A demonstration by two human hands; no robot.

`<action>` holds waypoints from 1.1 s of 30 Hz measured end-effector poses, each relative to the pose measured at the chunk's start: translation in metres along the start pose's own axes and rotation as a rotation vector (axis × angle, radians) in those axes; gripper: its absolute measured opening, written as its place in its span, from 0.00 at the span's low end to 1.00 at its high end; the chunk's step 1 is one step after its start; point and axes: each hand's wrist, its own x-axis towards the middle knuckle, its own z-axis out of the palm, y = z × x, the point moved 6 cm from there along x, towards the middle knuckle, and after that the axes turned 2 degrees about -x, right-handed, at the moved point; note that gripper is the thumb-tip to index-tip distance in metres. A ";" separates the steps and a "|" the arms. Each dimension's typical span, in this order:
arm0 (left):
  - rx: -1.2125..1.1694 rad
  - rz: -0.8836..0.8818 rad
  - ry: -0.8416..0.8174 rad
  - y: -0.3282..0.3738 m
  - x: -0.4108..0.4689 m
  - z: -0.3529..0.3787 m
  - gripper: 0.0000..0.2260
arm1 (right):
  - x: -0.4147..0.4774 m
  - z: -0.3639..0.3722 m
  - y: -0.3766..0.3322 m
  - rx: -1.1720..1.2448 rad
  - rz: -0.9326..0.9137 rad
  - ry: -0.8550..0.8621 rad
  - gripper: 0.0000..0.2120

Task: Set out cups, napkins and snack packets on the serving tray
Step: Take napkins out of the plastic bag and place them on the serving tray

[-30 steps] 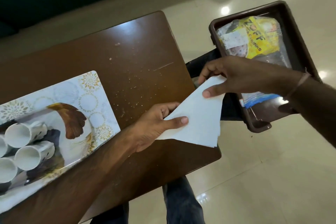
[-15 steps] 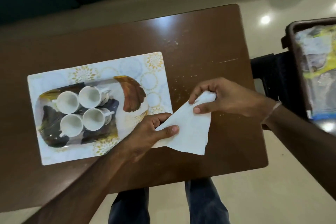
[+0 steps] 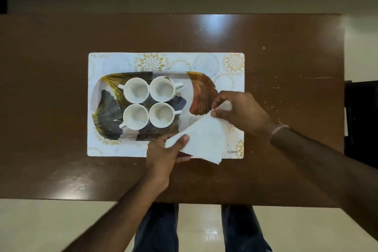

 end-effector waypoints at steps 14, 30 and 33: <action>0.839 0.692 0.249 0.002 -0.028 -0.030 0.17 | 0.013 0.038 -0.015 -0.742 -0.392 -0.317 0.45; 0.975 0.884 0.217 0.010 -0.015 -0.002 0.16 | 0.032 0.038 -0.039 -0.913 -0.584 -0.275 0.40; 0.973 0.896 0.210 0.009 -0.015 -0.002 0.15 | 0.036 0.037 -0.041 -0.836 -0.486 -0.287 0.38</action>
